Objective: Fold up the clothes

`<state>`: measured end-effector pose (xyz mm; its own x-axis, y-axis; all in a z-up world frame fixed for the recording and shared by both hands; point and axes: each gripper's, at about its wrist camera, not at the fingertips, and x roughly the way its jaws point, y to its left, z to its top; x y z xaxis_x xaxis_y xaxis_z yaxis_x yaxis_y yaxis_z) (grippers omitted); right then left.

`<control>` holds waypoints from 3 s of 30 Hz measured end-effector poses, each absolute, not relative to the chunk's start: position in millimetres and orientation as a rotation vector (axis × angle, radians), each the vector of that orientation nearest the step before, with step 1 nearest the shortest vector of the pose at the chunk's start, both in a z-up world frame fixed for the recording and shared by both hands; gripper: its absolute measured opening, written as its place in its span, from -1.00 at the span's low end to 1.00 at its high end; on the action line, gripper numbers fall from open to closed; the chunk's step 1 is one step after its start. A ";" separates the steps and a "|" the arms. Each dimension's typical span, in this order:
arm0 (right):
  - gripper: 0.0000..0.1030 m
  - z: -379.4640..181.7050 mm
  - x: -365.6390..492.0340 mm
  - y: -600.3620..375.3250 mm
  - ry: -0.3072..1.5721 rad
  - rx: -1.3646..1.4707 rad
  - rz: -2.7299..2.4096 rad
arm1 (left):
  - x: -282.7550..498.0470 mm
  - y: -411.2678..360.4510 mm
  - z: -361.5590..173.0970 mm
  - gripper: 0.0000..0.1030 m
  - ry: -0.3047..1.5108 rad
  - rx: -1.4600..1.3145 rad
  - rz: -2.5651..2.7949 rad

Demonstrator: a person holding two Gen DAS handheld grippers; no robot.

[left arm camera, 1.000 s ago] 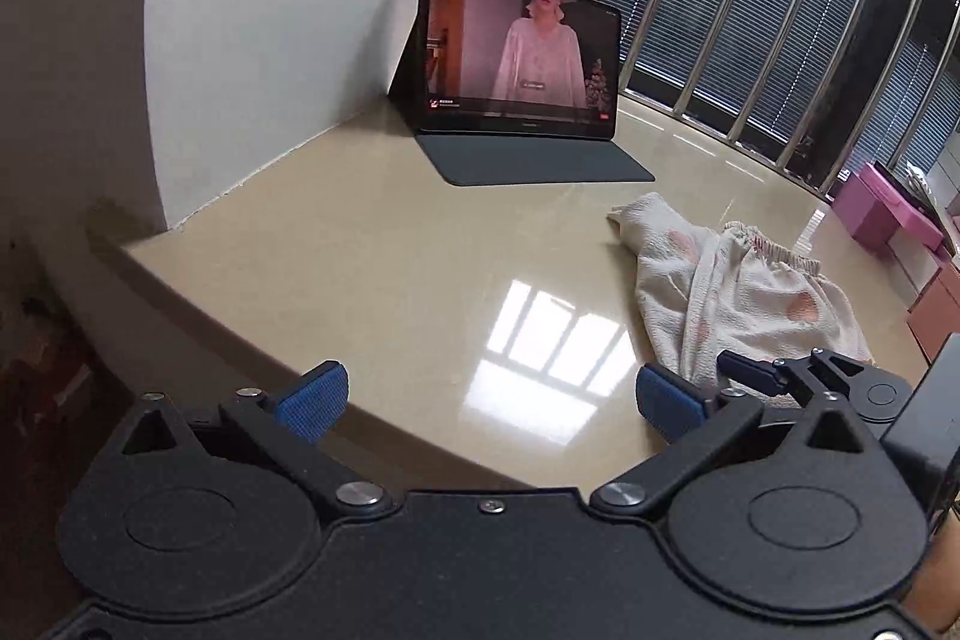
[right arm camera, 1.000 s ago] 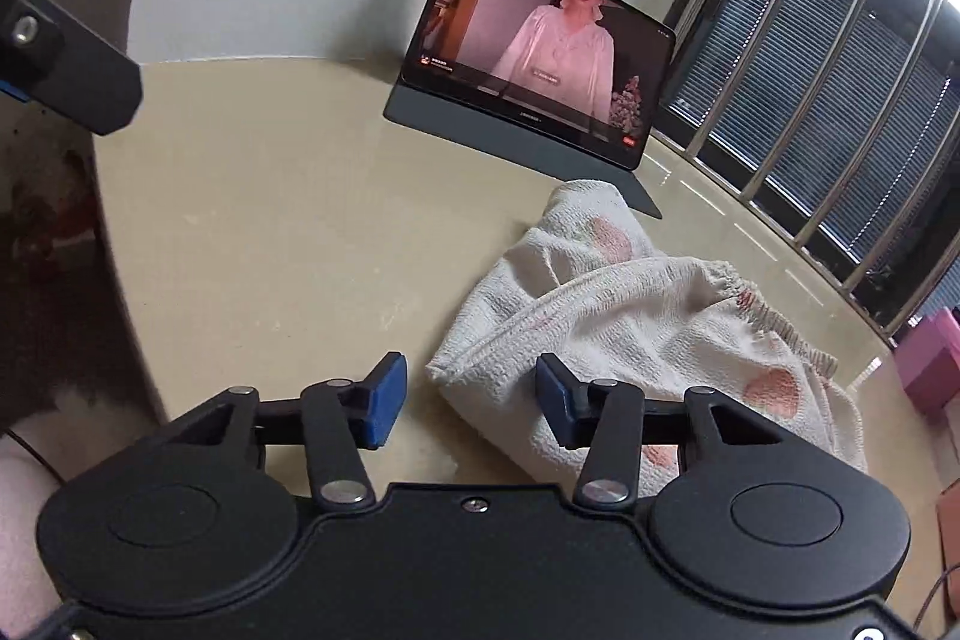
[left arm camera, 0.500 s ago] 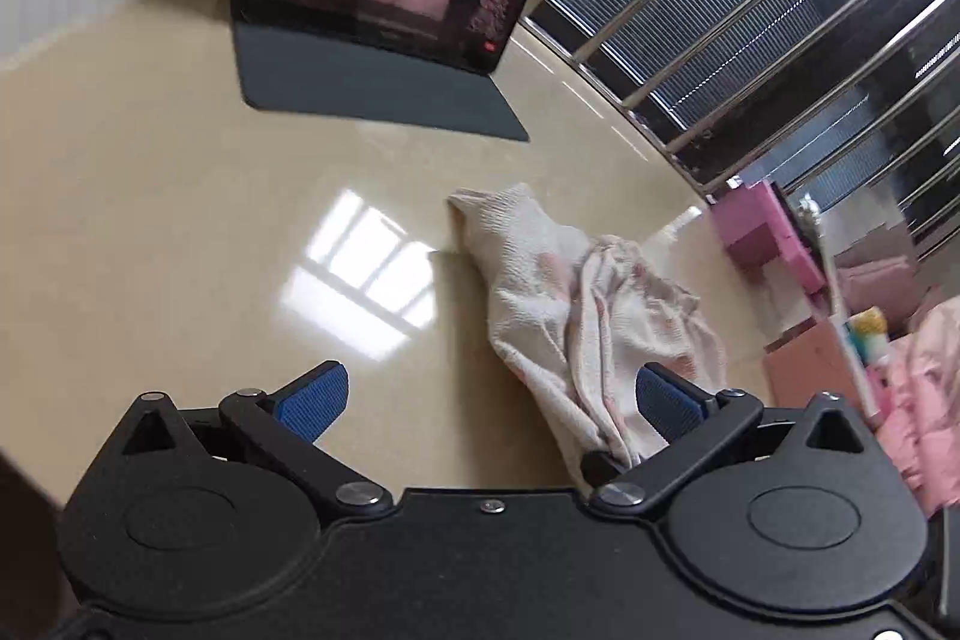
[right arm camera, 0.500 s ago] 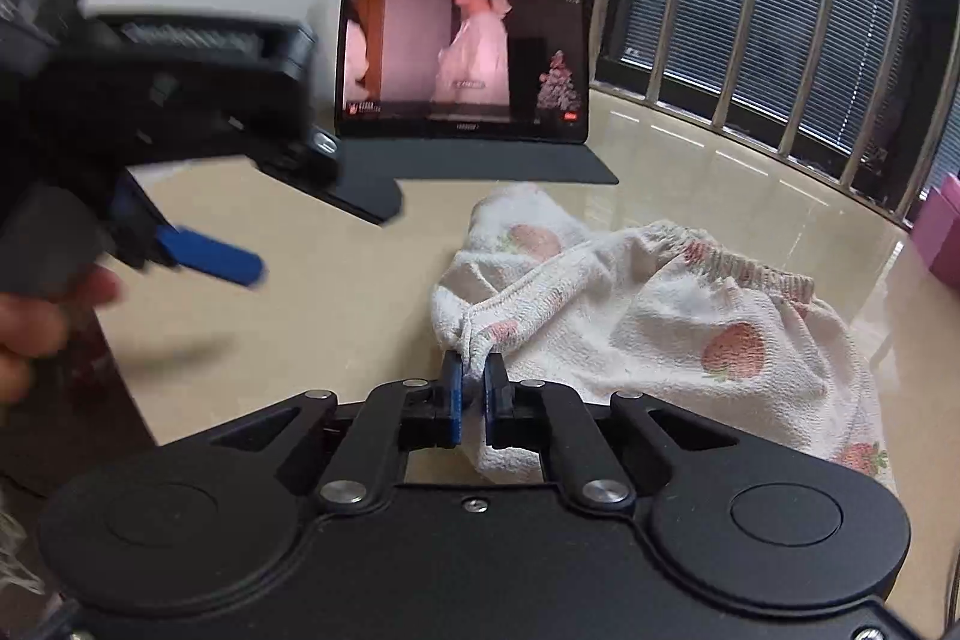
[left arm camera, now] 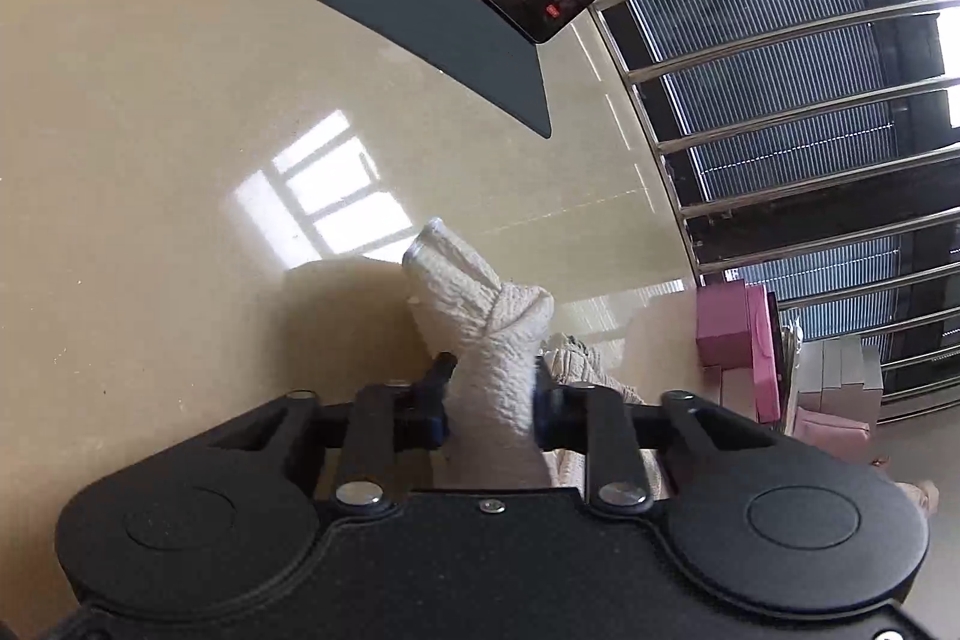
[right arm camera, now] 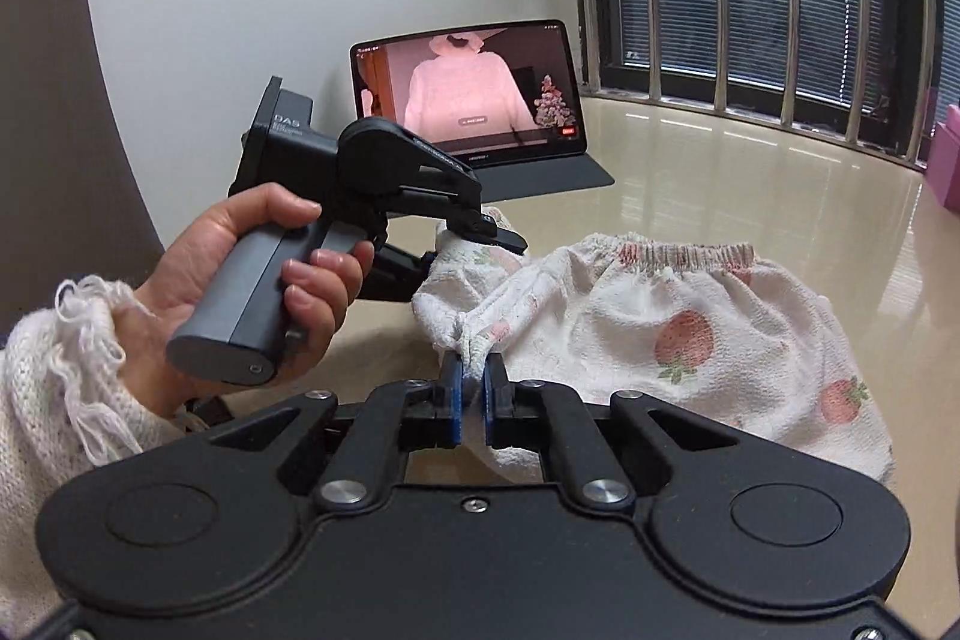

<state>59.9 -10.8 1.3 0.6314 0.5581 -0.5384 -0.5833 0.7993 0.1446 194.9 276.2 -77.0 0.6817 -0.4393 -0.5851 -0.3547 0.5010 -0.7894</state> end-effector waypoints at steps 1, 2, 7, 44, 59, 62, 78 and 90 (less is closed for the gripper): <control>-0.89 -0.4 58.9 -11.5 0.607 -0.039 0.661 | 192.8 276.1 -75.3 -0.79 0.867 -1.082 -0.049; -0.89 0.3 57.7 -12.4 0.611 -0.027 0.671 | 191.2 276.1 -72.1 -0.81 0.865 -1.085 -0.044; -0.89 9.3 57.8 -40.2 0.616 0.144 0.715 | 197.0 261.8 -34.4 -0.85 0.858 -1.077 -0.063; 0.00 -27.0 84.0 -216.2 0.526 0.363 0.392 | 270.9 21.6 26.6 0.75 0.839 -0.426 -0.512; -0.69 -59.8 115.2 -165.4 0.649 -0.041 0.268 | 298.4 -30.3 -68.6 -0.63 1.047 -0.320 -0.652; -0.69 -63.9 111.1 -161.5 0.628 -0.074 0.266 | 301.2 -14.9 -61.4 -0.63 1.017 -0.414 -0.645; -0.68 -72.4 111.5 -148.4 0.583 -0.143 0.256 | 310.9 44.2 -61.5 -0.16 0.948 -0.543 -0.632; 0.91 -6.7 53.2 -170.1 0.493 0.053 0.390 | 168.8 77.0 47.5 1.00 0.735 -0.309 -0.496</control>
<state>53.2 -170.1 -6.8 0.8087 0.3773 -0.4512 -0.3519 0.9251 0.1429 168.8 77.0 47.5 0.6346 -0.5320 -0.5606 0.3207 0.8412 -0.4353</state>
